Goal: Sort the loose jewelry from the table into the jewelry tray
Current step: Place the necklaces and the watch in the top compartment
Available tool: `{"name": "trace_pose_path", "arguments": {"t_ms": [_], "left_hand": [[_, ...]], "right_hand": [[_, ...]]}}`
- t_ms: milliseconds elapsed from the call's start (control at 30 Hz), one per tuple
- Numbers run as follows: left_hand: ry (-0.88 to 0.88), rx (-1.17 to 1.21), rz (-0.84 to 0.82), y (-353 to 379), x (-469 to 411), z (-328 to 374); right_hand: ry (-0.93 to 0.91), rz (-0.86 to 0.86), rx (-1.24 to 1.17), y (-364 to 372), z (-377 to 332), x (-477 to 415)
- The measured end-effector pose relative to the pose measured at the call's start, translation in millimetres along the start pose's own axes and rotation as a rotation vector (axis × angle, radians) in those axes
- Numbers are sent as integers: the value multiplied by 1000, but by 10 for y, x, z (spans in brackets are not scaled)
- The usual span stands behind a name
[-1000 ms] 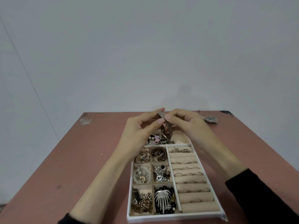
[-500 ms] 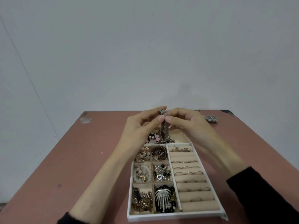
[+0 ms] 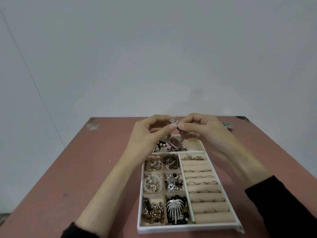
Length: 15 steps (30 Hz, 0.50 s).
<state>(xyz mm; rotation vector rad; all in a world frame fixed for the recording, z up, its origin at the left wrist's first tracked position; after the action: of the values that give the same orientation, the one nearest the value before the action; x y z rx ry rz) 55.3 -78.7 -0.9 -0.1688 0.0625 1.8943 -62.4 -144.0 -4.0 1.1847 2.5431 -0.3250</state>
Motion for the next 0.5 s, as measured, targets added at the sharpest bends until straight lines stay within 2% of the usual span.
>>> {"name": "trace_pose_path", "arguments": {"t_ms": [167, 500], "left_hand": [[5, 14, -47, 48, 10, 10], [-68, 40, -121, 86, -22, -79]], "right_hand": [[133, -112, -148, 109, 67, 34], [142, 7, -341, 99, 47, 15]]}}
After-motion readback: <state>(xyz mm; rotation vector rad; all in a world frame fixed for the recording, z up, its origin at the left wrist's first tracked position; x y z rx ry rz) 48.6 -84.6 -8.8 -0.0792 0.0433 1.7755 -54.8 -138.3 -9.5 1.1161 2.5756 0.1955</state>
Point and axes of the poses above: each hand's wrist, its own x-axis away from the middle knuckle, its own y-axis out of the palm, z = x × y, the point moved 9 cm from there along -x, towards the middle knuckle, and after that the axes turned 12 degrees about -y, right-handed, at the moved point
